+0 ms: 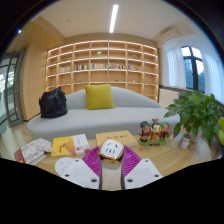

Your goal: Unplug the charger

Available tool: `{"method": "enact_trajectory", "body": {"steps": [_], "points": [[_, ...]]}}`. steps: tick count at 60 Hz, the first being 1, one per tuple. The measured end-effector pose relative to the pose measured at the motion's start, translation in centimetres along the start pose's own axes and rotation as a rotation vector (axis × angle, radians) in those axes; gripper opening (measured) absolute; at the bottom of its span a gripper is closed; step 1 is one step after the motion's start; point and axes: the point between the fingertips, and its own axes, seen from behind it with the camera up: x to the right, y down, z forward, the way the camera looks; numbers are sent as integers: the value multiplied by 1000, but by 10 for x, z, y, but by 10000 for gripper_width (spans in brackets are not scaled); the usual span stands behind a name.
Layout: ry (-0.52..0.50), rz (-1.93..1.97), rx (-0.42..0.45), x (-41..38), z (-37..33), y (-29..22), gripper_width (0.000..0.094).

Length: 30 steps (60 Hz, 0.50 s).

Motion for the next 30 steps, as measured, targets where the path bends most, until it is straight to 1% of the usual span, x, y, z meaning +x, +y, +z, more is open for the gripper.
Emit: {"method": "enact_trajectory", "body": {"steps": [4, 7, 11, 16, 25, 28, 30], "points": [[5, 7, -100, 14, 2, 45, 264], [-15, 35, -159, 18, 3, 72, 296], [-53, 84, -189, 16, 6, 97, 345], [-68, 110, -259, 22, 6, 118, 379], [-37, 146, -316, 43, 11, 139, 424], [-17, 148, -310, 57, 12, 138, 478], [5, 140, -303, 65, 12, 138, 541]]}}
